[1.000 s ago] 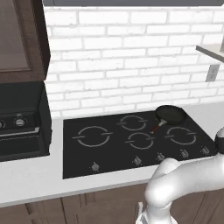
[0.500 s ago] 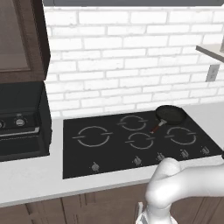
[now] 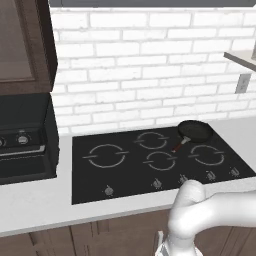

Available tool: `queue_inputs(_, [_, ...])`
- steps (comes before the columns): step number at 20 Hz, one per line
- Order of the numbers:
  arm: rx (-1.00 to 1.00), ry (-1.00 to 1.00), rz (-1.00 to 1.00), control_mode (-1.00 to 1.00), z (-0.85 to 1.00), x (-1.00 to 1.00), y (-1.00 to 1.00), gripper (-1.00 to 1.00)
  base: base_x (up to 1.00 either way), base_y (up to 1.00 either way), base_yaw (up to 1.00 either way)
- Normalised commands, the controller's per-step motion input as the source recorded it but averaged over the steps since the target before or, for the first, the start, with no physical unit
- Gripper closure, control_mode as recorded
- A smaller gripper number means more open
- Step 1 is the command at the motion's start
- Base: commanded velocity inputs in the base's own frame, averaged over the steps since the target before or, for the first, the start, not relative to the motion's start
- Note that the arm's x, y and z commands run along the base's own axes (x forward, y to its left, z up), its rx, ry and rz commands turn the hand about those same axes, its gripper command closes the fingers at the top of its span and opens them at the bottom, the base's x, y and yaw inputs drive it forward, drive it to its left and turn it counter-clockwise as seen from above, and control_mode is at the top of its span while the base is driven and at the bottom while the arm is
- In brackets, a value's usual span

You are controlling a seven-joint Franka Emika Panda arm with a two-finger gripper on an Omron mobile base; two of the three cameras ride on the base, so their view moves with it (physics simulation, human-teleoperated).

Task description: Pick the kettle from the counter and place it on a stove burner. Then turn the burner on.

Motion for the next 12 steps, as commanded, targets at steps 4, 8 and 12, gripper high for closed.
queue_inputs(4, [0.02,0.0,0.14,-1.0,-0.21,0.23,-0.24,-1.0,0.0,0.0,0.0])
queue_inputs(8, [0.06,0.0,0.15,-1.0,-0.2,0.15,-0.02,1.0,0.0,0.0,0.0])
queue_inputs(12, [0.03,0.0,0.09,-1.0,-0.07,0.1,0.0,1.0,0.0,0.0,0.0])
